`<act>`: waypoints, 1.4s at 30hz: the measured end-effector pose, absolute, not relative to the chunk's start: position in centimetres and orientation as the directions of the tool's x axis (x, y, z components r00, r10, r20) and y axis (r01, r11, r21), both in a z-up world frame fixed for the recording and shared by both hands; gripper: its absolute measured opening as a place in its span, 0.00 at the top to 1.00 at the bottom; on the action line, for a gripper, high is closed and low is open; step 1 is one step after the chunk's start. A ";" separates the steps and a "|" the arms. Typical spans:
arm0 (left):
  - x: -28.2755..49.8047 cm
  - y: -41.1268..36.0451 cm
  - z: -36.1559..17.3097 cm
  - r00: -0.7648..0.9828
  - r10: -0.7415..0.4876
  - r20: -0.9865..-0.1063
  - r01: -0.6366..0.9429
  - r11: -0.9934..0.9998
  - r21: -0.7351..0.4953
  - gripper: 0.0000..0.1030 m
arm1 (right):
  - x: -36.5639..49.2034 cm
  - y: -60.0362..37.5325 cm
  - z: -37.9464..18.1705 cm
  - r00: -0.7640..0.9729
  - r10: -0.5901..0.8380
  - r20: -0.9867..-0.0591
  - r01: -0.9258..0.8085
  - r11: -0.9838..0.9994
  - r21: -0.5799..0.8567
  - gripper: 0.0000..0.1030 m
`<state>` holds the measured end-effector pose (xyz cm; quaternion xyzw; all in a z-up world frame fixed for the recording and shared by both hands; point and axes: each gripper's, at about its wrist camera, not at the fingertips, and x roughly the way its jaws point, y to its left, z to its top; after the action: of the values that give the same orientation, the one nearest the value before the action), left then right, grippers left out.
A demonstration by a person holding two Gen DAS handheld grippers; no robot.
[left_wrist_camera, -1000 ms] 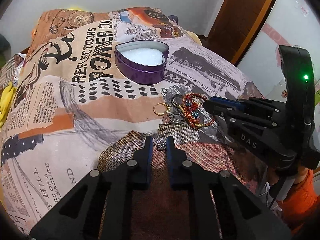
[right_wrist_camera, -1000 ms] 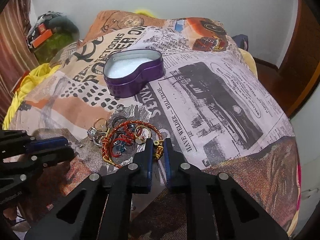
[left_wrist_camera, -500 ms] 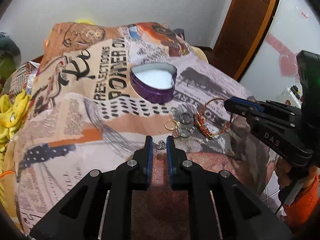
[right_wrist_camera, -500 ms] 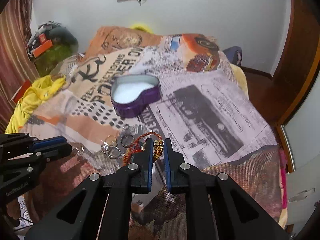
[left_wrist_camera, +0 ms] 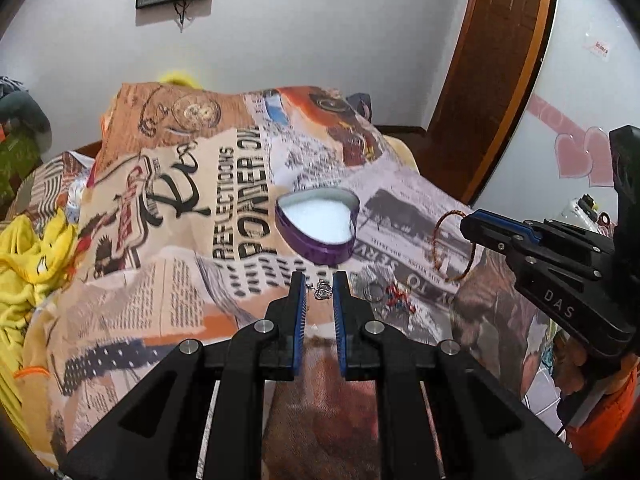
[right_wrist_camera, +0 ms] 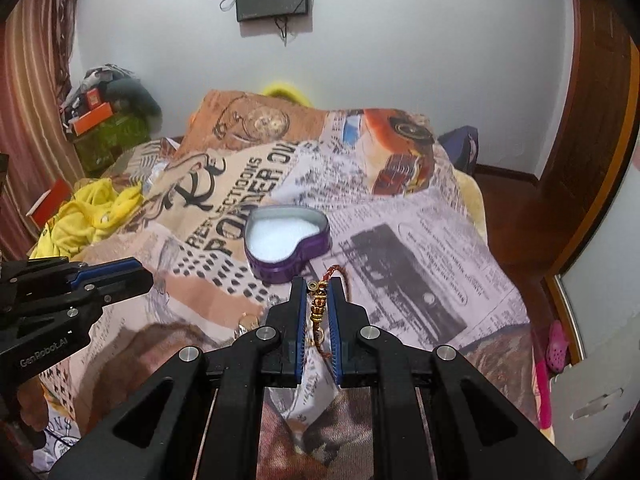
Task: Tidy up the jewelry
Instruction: 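Grasp the red-and-gold beaded bracelet with the right tool, then carry the bracelet over the heart tin and open the right tool inside it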
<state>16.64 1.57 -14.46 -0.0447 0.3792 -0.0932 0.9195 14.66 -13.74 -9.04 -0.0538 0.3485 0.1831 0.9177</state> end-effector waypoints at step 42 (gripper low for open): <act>26.4 5.2 -14.3 0.735 -0.145 -0.663 0.081 0.989 -0.126 0.88 | 24.3 -6.1 -11.8 0.575 0.411 -0.707 -0.539 0.841 0.051 0.91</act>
<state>26.35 5.22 -14.26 -0.0444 0.3590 -0.0606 0.9303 24.28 -6.07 -11.84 -0.0851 0.3743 0.2688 0.8834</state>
